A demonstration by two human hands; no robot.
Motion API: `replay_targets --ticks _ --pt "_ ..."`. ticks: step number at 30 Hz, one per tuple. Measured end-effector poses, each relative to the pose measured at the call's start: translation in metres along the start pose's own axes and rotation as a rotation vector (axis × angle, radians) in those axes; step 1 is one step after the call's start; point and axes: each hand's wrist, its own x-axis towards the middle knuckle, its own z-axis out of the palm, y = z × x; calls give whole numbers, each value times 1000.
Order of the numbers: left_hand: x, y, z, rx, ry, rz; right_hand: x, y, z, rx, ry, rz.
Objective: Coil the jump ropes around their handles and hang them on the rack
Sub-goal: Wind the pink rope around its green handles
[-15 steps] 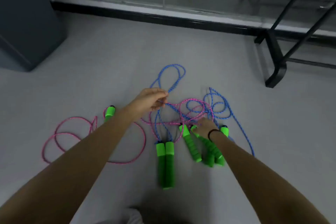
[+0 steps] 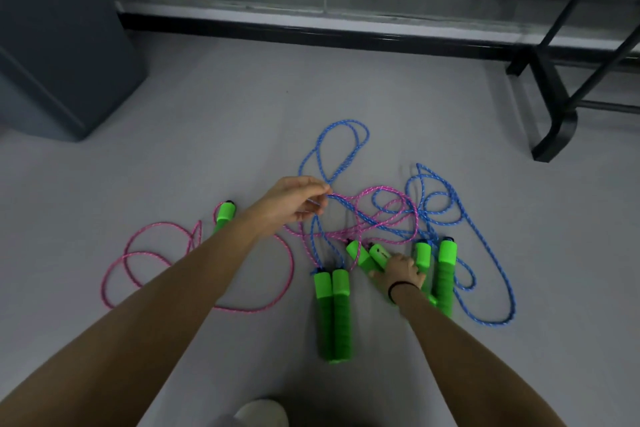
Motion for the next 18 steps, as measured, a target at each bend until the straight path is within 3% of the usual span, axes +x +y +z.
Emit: replay_targets --ticks 2,5,10,13,15,18 --pt "0 -1 1 1 4 -9 4 0 -10 148 -65 -7" --pt "-1 -3 4 -1 1 -33 6 -10 -9 279 -14 -55" --pt "1 -3 3 16 -13 -30 -12 -21 3 173 -116 -83" --pt "2 -2 3 24 -15 -32 -13 -17 -6 244 -172 -37" --pt "4 1 5 28 -10 -49 -11 -19 -22 395 -195 21" --pt "0 16 8 -4 14 -59 -22 -32 -57 826 -209 117"
